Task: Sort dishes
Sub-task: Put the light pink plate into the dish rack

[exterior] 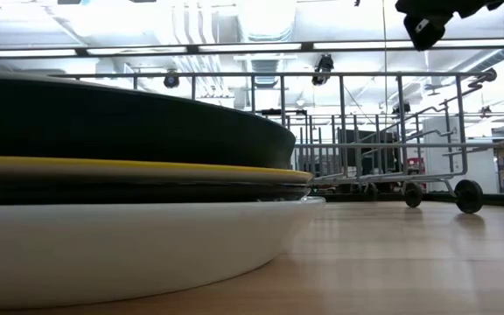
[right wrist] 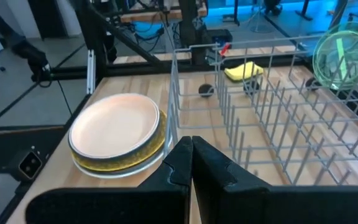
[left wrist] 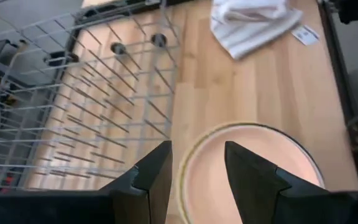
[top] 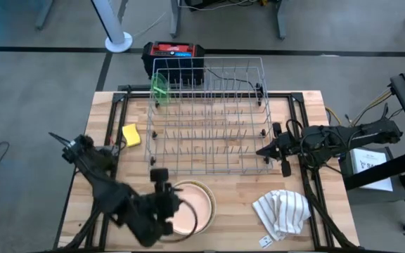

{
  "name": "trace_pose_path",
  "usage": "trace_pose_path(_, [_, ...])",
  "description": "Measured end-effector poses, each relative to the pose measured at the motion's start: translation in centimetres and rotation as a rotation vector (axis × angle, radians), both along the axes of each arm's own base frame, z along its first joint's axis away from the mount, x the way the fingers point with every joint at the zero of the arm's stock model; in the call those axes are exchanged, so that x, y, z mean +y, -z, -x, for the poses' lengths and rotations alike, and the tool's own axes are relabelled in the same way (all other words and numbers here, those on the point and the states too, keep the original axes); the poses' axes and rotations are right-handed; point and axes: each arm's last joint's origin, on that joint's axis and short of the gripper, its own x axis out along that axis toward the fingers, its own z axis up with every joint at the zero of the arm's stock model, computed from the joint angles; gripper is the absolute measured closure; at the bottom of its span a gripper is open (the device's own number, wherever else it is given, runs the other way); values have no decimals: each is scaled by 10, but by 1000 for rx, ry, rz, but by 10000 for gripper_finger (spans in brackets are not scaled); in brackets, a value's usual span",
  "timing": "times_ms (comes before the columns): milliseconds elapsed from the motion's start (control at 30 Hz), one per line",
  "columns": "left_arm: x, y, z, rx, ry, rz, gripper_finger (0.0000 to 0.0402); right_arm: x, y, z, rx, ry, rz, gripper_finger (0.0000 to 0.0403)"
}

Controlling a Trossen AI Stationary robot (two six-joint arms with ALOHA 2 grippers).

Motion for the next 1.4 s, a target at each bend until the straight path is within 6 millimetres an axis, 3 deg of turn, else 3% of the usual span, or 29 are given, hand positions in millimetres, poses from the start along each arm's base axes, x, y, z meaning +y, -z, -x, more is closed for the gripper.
trace_pose_path(167, [-23,40,7,64,-7,-25,264,4,4,-8,31,-4,-24,403])
trace_pose_path(300, [-29,67,15,113,-58,1,264,12,2,-14,38,-24,-77,403])
trace_pose_path(500, [-40,101,38,211,-184,122,271,41,-1,-18,47,-166,-137,403])
trace_pose_path(700, [-55,103,62,172,-239,198,286,70,-43,0,-32,-234,-120,403])
trace_pose_path(867, [-59,101,71,96,-203,128,286,94,-55,9,-15,-153,-43,403])
trace_pose_path(1100, [-52,99,74,104,-127,-45,286,136,-48,7,43,-68,-34,403])
trace_pose_path(1400, [-56,98,103,176,-45,-161,286,191,-31,-27,123,59,-148,403])
